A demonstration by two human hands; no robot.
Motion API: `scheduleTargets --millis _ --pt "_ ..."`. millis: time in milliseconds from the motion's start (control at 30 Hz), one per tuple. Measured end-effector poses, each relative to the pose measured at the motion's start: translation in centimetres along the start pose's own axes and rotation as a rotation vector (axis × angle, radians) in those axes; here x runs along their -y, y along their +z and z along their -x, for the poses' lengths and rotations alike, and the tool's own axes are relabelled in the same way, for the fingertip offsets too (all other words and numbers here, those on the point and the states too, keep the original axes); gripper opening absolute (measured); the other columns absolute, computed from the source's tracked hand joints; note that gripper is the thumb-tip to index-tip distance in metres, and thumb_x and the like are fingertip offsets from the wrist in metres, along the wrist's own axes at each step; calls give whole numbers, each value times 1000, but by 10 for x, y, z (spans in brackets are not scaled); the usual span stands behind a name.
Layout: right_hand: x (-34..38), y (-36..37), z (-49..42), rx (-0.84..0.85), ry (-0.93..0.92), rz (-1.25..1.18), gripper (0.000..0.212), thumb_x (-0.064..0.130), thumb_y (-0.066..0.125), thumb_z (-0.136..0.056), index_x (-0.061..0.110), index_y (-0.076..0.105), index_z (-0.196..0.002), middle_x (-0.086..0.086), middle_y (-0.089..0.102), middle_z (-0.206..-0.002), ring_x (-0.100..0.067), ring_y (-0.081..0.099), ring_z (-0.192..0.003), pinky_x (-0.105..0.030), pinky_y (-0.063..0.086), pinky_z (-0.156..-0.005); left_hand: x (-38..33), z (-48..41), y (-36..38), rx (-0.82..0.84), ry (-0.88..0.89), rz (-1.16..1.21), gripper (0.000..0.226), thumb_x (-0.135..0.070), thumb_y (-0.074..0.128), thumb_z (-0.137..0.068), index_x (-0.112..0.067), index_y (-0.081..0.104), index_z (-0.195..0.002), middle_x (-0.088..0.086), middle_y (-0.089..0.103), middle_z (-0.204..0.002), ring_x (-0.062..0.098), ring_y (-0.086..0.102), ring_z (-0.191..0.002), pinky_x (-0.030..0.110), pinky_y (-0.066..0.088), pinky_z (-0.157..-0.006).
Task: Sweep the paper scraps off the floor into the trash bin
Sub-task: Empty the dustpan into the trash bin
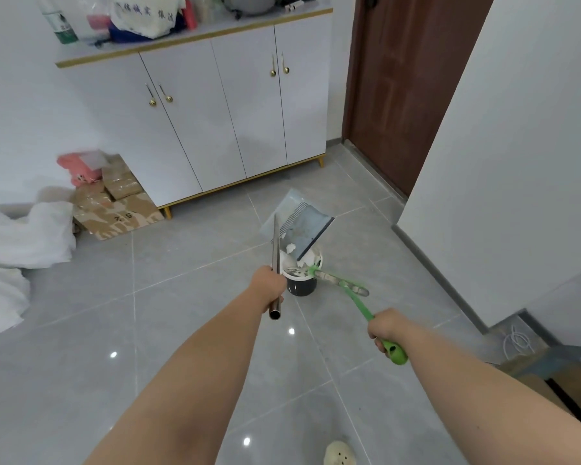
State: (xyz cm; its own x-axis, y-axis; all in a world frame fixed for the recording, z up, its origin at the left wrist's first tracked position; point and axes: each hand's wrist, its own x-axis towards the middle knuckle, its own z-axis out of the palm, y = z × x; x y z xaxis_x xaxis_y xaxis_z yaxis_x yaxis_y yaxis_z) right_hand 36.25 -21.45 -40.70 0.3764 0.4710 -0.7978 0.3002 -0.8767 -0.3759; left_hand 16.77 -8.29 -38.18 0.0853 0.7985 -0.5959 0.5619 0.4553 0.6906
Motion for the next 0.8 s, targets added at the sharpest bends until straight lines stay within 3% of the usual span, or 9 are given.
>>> scheduleTargets --millis 133,233,300,400,500,667,800 --pt "3 6 -6 44 -16 -11 24 -7 44 -87 -11 52 -109 -13 47 -54 -20 44 -39 -19 33 -40 4 -2 4 -31 68 -108 6 3 42 -88 -3 45 -88 8 41 -72 23 45 -55 30 44 -48" --pt "5 7 -8 44 -41 15 30 -6 43 -87 -12 50 -116 -13 48 -55 -21 45 -39 -21 35 -40 10 -1 4 -67 133 -248 10 1 44 -82 -7 50 -82 6 46 -71 30 52 -69 38 52 -66" --pt "8 6 -9 38 -42 14 26 -6 43 -88 -11 50 -113 -13 48 -55 -21 45 -42 -23 35 -42 12 2 0 -76 180 -321 12 1 46 -79 -8 54 -80 4 49 -68 30 54 -71 36 51 -66" --pt "14 6 -5 26 -33 -19 6 -4 44 -89 -8 48 -90 -14 48 -54 -21 45 -44 -25 35 -44 16 8 -8 -73 243 -481 14 0 47 -76 -8 55 -83 1 50 -67 26 52 -71 26 41 -58" --pt "17 6 -4 2 -28 -42 15 -6 43 -88 -2 44 -73 -14 49 -53 -21 46 -44 -25 35 -44 20 12 -15 -61 290 -569 16 -1 48 -75 -12 55 -84 3 54 -75 24 52 -75 26 39 -62" --pt "21 8 -1 -32 -27 -28 18 -4 42 -89 -1 43 -72 -14 49 -53 -21 47 -44 -25 35 -44 25 17 -23 -47 323 -616 20 -1 49 -72 -13 58 -86 5 59 -80 27 57 -79 29 47 -67" --pt "24 13 3 -45 -36 16 17 -2 43 -89 -1 43 -72 -12 49 -40 -22 47 -42 -24 35 -43 29 20 -30 -77 346 -589 38 0 50 -76 -6 63 -111 4 57 -85 26 56 -83 30 48 -76"
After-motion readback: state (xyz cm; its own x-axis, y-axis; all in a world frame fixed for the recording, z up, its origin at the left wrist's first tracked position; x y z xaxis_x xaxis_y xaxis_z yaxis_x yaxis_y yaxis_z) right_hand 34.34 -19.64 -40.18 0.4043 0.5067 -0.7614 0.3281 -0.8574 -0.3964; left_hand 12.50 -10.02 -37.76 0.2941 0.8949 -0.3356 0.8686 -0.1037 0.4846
